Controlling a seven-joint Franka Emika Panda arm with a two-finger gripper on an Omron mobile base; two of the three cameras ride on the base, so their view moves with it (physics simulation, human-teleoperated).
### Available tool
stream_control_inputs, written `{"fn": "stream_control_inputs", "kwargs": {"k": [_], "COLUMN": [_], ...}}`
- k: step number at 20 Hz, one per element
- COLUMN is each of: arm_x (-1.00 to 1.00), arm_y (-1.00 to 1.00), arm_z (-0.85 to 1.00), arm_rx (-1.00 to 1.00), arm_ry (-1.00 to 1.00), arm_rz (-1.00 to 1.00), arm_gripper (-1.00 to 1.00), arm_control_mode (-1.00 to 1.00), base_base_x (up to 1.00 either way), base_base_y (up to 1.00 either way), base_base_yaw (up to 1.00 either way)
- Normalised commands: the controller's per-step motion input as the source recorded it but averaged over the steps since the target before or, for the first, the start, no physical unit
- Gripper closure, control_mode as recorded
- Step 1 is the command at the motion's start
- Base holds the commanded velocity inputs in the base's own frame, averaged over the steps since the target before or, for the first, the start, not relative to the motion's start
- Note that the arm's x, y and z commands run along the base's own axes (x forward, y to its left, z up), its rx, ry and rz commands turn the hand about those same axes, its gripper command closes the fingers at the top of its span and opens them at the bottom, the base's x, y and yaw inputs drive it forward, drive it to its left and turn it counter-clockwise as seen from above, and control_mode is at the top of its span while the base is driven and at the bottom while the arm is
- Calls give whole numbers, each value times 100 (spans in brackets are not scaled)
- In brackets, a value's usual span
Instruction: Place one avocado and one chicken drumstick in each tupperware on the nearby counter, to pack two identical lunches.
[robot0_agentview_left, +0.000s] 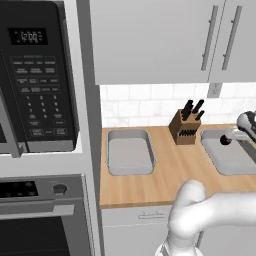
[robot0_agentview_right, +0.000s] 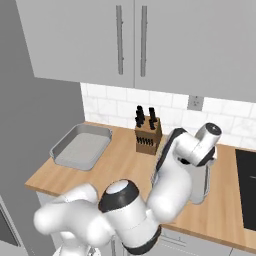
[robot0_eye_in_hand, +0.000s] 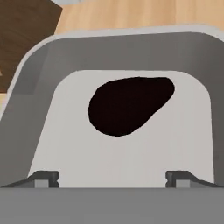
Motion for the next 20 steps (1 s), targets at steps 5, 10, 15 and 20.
{"fn": "stream_control_inputs", "kwargs": {"k": [5, 10, 15, 20], "arm_x": [-100, -100, -56, -11], "arm_y": [43, 96, 100, 99], "arm_z": [28, 22, 42, 47], "arm_rx": [-12, -26, -21, -7], "arm_ry": [-21, -49, -57, -17], "arm_rz": [0, 0, 0, -1], "arm_gripper": [-100, -100, -100, -100], "arm_control_mode": [-100, -100, -100, -100], "base_base_x": [0, 0, 0, 0], "base_base_y": [0, 0, 0, 0], "base_base_yaw": [0, 0, 0, 0]}}
